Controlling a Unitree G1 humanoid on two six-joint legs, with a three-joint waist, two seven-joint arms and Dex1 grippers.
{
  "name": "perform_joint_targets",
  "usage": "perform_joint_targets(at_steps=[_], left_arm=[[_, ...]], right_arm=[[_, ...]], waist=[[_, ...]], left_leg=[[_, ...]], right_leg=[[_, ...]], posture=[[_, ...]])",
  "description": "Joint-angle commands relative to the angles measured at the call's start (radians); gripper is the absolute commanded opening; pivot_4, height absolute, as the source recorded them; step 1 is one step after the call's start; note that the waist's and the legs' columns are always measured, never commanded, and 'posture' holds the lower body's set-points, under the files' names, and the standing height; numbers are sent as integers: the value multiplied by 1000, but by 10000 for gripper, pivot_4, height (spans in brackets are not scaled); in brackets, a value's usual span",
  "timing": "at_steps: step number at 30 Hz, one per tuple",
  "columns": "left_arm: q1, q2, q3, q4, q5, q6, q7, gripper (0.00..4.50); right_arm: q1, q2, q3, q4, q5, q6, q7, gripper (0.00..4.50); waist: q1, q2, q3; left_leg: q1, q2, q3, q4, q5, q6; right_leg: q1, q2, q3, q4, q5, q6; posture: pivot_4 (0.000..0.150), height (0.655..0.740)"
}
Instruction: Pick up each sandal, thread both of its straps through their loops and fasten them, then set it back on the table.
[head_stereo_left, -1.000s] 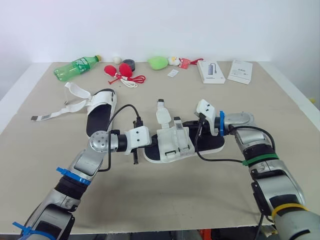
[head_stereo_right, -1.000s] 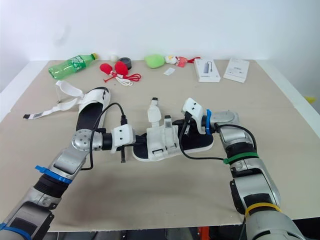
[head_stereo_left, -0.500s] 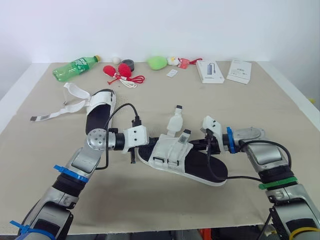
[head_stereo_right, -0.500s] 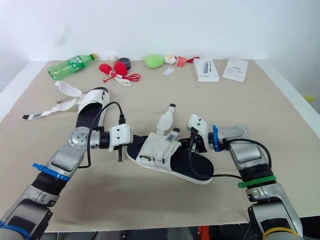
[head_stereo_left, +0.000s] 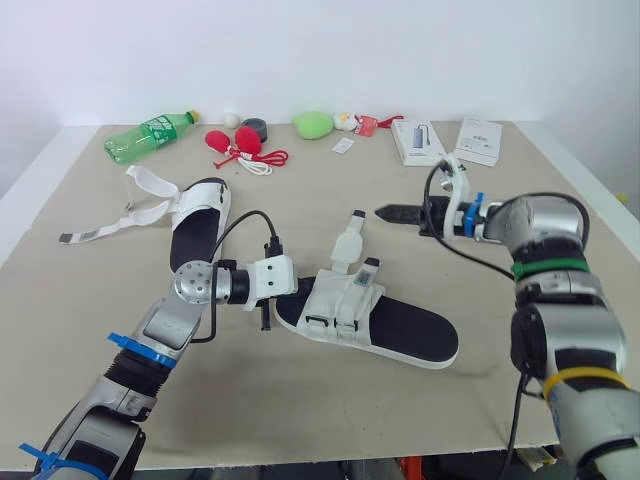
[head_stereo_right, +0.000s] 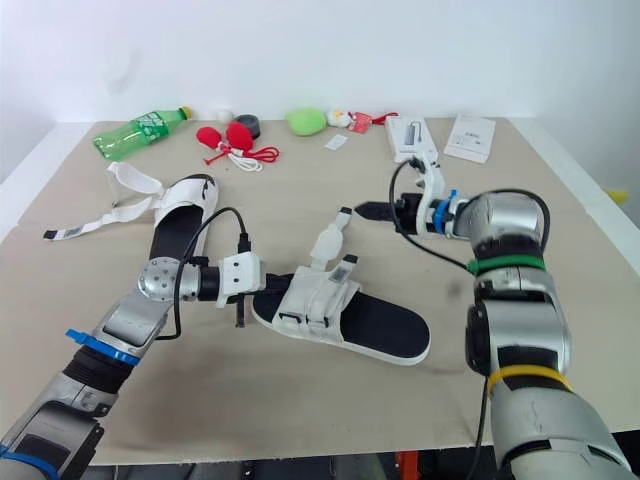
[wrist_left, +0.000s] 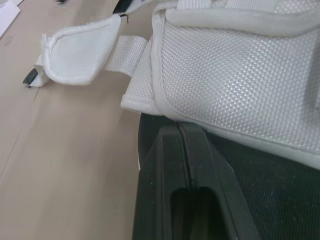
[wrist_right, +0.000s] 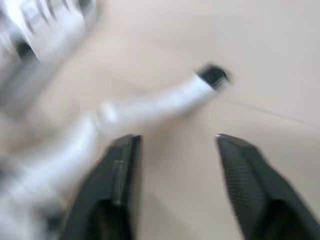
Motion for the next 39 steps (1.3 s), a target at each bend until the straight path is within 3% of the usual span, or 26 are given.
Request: perform_joint_targets(at_steps=[1,11,25,28,33,34,36,39], left_arm=[[12,2,-8,-32,7,-3,1,0],[48,18,-5,-68,18,7,18,0],[50,15,-7,-79,24,12,27,0],[51,16,-7,-80,26,12,29,0],[52,15,-9,-73,32,7,32,0],[53,14,-10,-73,32,6,33,0],[53,11,-13,-72,33,5,34,0],[53,7,-15,-70,35,4,34,0]], right_arm=[[-27,34,-32,107,10,79,-50,44053],[-81,100,-123,230,24,1,-161,44053],[-113,222,-240,318,14,-272,-397,44053],[-117,218,-256,326,17,-308,-420,37268],[-129,206,-243,327,-6,-333,-374,13830],[-131,205,-238,325,-11,-333,-351,11551],[-133,203,-214,313,-37,-369,-290,101],[-129,203,-147,281,-84,-452,-134,101]], waist=[[3,0,0],[-1,0,0],[-2,1,0],[-2,1,0],[-2,1,0],[-2,1,0],[-3,1,0],[-3,1,0]], left_leg=[[0,0,0,0,0,0],[-2,0,0,0,0,0],[-2,0,0,0,0,0],[-2,0,0,0,0,0],[-2,0,0,-1,0,0],[-2,0,0,-1,0,0],[-2,0,0,-1,0,0],[-2,0,0,-1,0,0]], right_leg=[[0,0,0,0,-1,0],[-2,0,0,0,-1,1],[-2,0,0,0,0,2],[-2,0,0,0,-1,2],[-2,0,0,0,-1,2],[-2,0,0,0,-1,2],[-2,0,0,0,-1,2],[-2,0,0,0,-1,2]], posture=[[1500,7400],[1500,7400],[1500,7400],[1500,7400],[1500,7400],[1500,7400],[1500,7400],[1500,7400]])
